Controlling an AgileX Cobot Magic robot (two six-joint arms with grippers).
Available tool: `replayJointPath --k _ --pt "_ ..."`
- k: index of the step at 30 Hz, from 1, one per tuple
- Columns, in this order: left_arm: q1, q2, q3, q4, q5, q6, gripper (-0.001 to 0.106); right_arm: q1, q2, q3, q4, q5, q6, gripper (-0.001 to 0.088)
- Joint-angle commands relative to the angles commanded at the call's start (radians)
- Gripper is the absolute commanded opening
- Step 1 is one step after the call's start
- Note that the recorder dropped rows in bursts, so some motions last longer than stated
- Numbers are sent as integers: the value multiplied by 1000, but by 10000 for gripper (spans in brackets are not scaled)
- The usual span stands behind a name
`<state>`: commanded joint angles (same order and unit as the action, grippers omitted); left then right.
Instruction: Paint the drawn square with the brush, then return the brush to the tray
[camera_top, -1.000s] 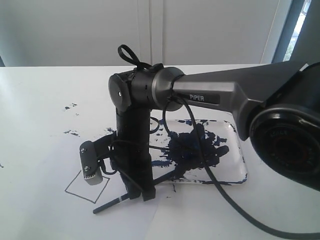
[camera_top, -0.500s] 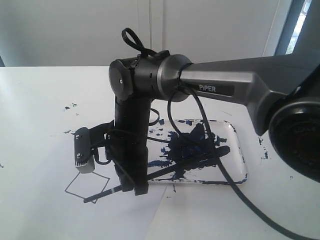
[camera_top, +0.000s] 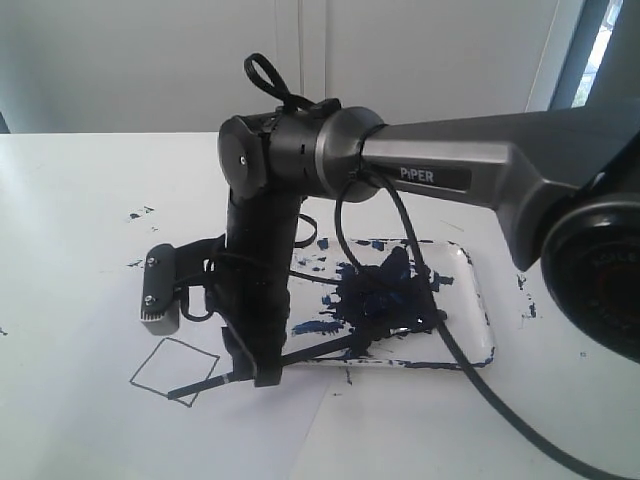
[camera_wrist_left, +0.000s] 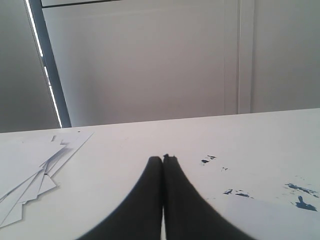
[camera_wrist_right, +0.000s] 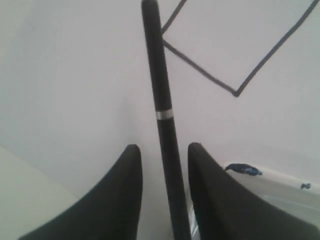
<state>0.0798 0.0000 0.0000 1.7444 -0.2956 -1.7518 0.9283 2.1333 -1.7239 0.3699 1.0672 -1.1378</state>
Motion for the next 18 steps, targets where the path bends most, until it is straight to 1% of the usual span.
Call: replayJointPath --k 3,5,7,9,12,15,17,18 --pt "0 0 0 0 0 0 0 0 -34 0 134 -103 53 312" --pt "0 0 0 0 0 0 0 0 -55 0 200 -183 173 312" --pt "0 0 0 0 0 0 0 0 -76 0 214 -261 345 312" --pt "0 0 0 0 0 0 0 0 -94 0 189 -283 487 312" --pt "0 0 0 0 0 0 0 0 -119 0 124 -249 698 343" --pt "0 0 0 0 0 0 0 13 -143 2 1 -204 921 437" --pt "0 0 0 0 0 0 0 22 -158 3 -99 -179 1091 512" --pt "0 0 0 0 0 0 0 26 -160 3 -150 -165 1152 537"
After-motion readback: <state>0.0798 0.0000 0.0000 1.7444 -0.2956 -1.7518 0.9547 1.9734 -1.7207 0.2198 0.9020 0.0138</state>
